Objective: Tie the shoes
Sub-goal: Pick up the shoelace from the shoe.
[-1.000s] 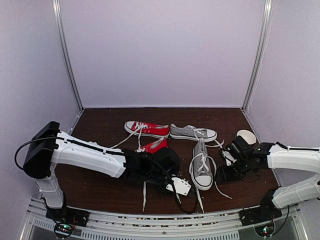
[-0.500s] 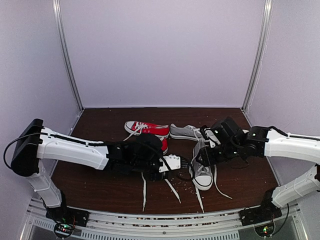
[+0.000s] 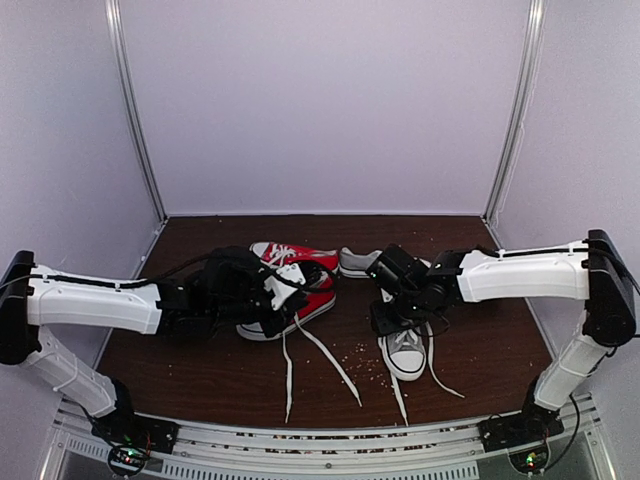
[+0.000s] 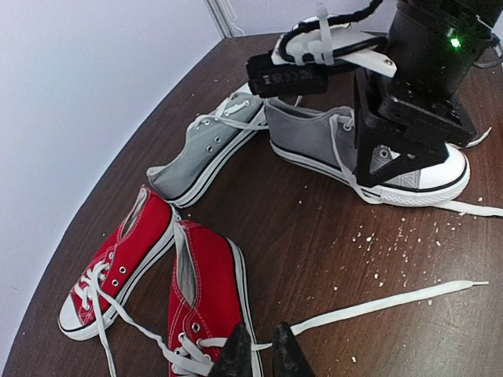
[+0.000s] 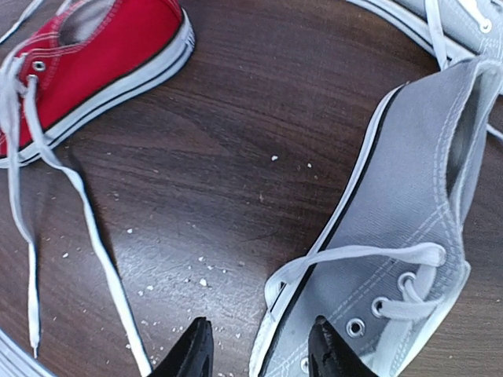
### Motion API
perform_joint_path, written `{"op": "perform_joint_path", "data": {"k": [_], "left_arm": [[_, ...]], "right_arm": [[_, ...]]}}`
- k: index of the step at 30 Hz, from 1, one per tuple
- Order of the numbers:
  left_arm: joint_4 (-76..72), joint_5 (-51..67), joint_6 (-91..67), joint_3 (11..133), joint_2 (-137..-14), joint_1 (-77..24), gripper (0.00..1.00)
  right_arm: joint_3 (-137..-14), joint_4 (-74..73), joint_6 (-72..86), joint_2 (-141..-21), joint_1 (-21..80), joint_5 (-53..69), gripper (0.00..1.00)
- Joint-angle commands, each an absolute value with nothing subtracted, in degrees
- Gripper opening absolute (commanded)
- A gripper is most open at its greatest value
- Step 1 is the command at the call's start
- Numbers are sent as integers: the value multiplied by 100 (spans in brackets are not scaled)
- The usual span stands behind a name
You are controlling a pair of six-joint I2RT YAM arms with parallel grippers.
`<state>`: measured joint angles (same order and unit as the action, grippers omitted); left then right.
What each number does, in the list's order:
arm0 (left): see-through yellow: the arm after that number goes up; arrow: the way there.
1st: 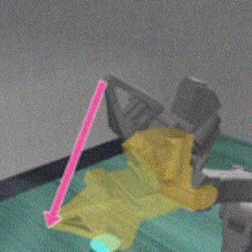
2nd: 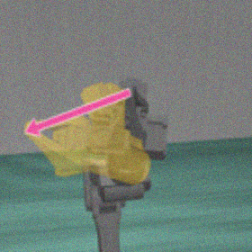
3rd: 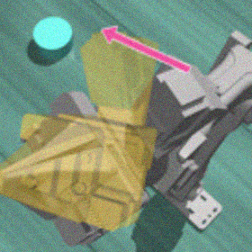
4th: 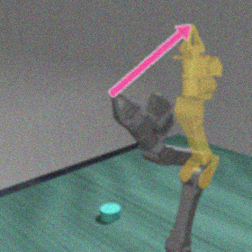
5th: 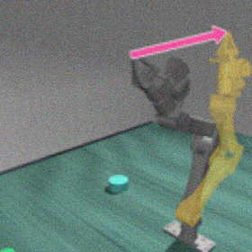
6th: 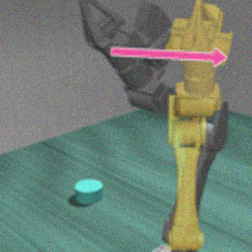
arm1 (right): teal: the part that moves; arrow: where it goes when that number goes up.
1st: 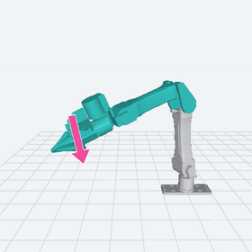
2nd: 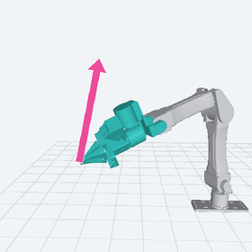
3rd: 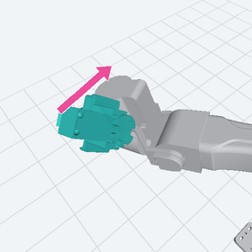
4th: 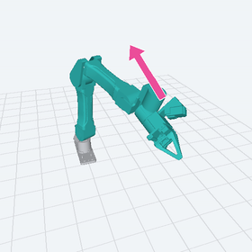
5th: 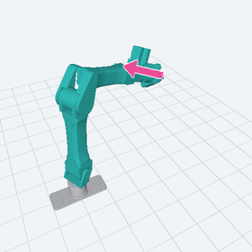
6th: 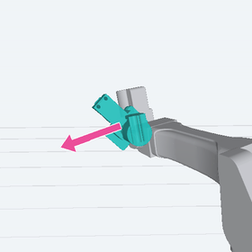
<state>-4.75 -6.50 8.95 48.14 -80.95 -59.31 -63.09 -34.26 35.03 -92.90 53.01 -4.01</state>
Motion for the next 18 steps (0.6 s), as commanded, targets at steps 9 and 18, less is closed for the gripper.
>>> {"op": "perform_joint_path", "data": {"k": [9, 18], "left_arm": [[-601, -793, 795, 4587, -7676, -5893, 12], [-644, -654, 808, 4545, -7491, -5897, 12]], "right_arm": [[-6787, -3026, 3795, -10330, 5183, -983, 39], [-6962, -3077, 3675, -10642, 5137, -1192, 31]]}}
